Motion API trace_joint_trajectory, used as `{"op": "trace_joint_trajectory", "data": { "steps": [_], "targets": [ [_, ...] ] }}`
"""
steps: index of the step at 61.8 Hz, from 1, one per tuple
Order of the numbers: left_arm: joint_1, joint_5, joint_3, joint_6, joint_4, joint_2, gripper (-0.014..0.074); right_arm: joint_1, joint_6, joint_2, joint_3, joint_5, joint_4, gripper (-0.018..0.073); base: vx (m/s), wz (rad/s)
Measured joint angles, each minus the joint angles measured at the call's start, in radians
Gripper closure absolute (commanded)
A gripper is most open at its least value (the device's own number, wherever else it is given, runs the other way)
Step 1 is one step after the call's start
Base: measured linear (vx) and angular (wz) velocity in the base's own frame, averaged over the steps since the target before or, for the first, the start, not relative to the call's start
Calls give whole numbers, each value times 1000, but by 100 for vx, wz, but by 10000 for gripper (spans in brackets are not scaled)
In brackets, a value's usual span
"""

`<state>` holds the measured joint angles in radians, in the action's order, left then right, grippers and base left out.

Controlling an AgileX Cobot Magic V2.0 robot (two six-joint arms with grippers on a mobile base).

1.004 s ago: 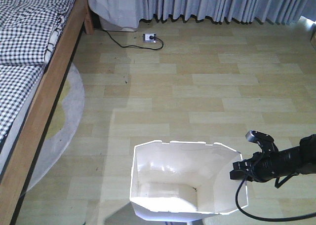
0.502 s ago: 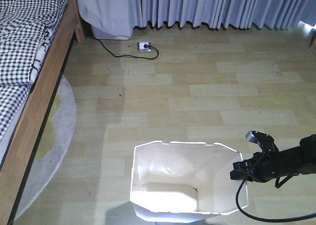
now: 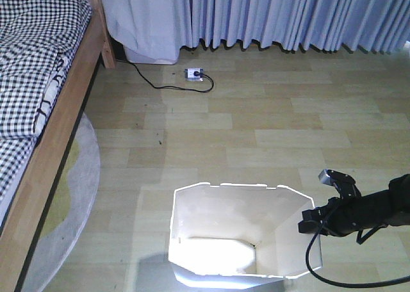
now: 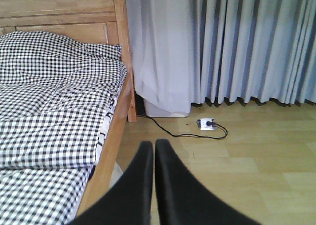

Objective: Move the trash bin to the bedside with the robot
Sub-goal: 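Carry the bin with the right gripper toward the bed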

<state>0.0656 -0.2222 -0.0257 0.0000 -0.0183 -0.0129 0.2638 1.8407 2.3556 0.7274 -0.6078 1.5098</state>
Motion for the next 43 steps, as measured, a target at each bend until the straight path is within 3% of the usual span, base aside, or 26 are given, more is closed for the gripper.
{"op": "trace_joint_trajectory", "data": {
  "steps": [43],
  "targets": [
    [0,0,0,0,0,0,603,0,0,0,0,0,0,566,25,0]
  ]
}}
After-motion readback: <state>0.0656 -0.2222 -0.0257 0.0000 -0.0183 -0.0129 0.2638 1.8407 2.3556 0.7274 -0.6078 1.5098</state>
